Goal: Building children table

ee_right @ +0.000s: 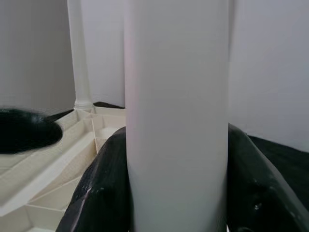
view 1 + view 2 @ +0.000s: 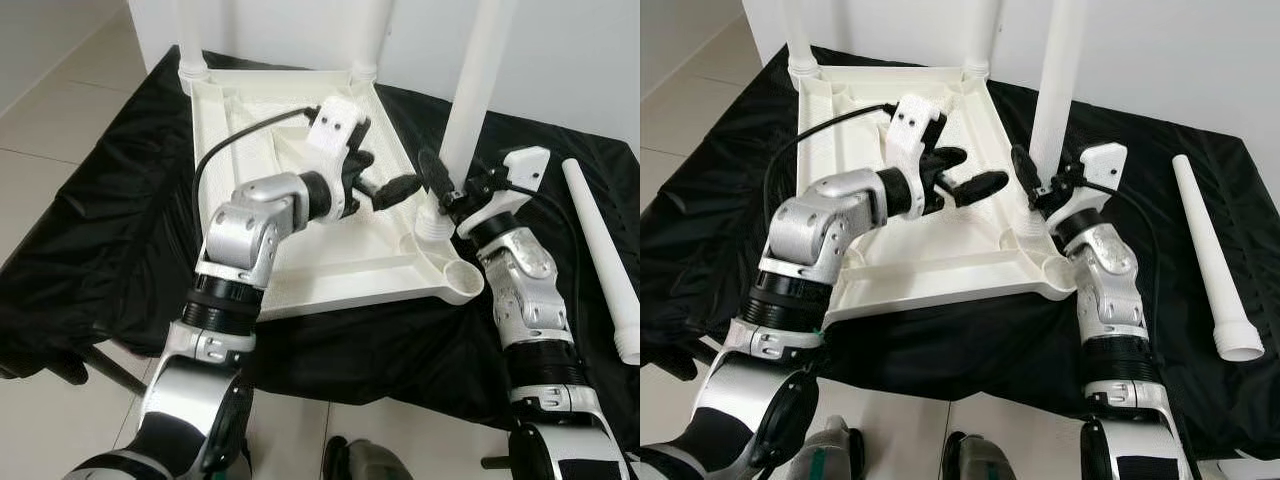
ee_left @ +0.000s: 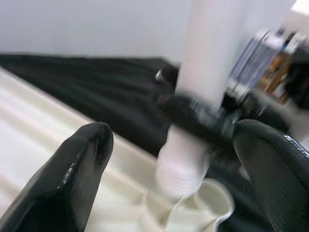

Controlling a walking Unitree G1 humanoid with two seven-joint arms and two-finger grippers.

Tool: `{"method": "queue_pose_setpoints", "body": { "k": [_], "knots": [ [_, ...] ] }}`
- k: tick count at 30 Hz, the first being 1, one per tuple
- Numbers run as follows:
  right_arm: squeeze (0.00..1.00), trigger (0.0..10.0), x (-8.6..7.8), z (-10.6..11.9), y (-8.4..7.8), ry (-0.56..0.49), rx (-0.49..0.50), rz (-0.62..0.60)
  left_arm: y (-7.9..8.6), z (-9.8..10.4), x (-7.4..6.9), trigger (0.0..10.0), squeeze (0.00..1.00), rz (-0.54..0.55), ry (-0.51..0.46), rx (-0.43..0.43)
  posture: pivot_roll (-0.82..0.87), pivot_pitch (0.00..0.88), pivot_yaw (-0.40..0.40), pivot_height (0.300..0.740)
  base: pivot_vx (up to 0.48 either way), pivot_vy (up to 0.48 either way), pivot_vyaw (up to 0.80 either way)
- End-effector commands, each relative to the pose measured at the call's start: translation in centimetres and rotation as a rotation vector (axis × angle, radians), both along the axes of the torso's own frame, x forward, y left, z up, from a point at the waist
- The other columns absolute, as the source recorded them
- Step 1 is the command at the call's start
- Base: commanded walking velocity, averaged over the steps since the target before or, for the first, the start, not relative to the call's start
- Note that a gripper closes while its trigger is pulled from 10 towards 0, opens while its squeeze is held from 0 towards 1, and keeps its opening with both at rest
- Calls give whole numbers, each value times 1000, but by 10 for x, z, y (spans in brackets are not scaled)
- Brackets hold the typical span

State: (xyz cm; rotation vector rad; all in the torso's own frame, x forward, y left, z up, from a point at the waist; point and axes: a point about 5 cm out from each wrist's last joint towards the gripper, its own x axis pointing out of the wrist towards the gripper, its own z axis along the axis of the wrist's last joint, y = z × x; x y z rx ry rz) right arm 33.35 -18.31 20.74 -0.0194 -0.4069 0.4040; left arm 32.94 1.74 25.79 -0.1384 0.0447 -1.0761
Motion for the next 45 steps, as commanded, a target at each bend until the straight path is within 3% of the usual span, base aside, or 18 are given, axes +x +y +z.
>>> {"method": "queue_pose_setpoints", "body": {
  "k": [1, 9, 10, 11, 12, 28, 39, 40, 41, 45],
  "knots": [
    [0, 10000, -1, -2, -3, -5, 11, 0, -4, 8, -3, 10000, 1000, -39, -2, -32, 41, 7, -83, 740, 0, 0, 0],
    [0, 10000, -2, -6, 2, 4, -33, 56, -5, 30, 1, 10000, 961, -54, 27, -142, 32, 10, -85, 740, 0, 0, 0],
    [0, 10000, -2, -7, 3, 9, -42, 70, -6, 33, 1, 10000, 125, -58, 26, -158, 30, 10, -84, 740, 0, 0, 0],
    [0, 10000, -2, -7, 3, 9, -42, 70, -6, 33, 1, 10000, 125, -58, 26, -158, 30, 10, -84, 740, 0, 0, 0],
    [0, 10000, -3, -8, 5, 9, -53, 86, -7, 37, 2, 10000, 0, -60, 28, -168, 28, 11, -83, 740, 0, 0, 0],
    [0, 10000, -11, -18, 26, 34, -133, 219, -16, 49, 7, 10000, 0, -37, 30, -189, 22, 13, -76, 740, 0, 0, 0],
    [0, 10000, -11, -20, 26, 31, -161, 206, -10, 66, 13, 10000, 0, 17, 35, -267, 20, 4, -70, 740, 0, 0, 0],
    [0, 10000, -11, -21, 26, 31, -161, 206, -10, 67, 13, 8627, 0, 22, 37, -279, 21, 1, -72, 740, 0, 0, 0],
    [0, 10000, -11, -21, 27, 31, -162, 206, -9, 68, 14, 0, 0, 30, 42, -295, 21, 0, -72, 740, 0, 0, 0],
    [0, 10000, -11, -21, 28, 35, -166, 210, -9, 70, 13, 0, 0, 34, 38, -306, 22, 0, -73, 740, 0, 0, 0]
  ]
}}
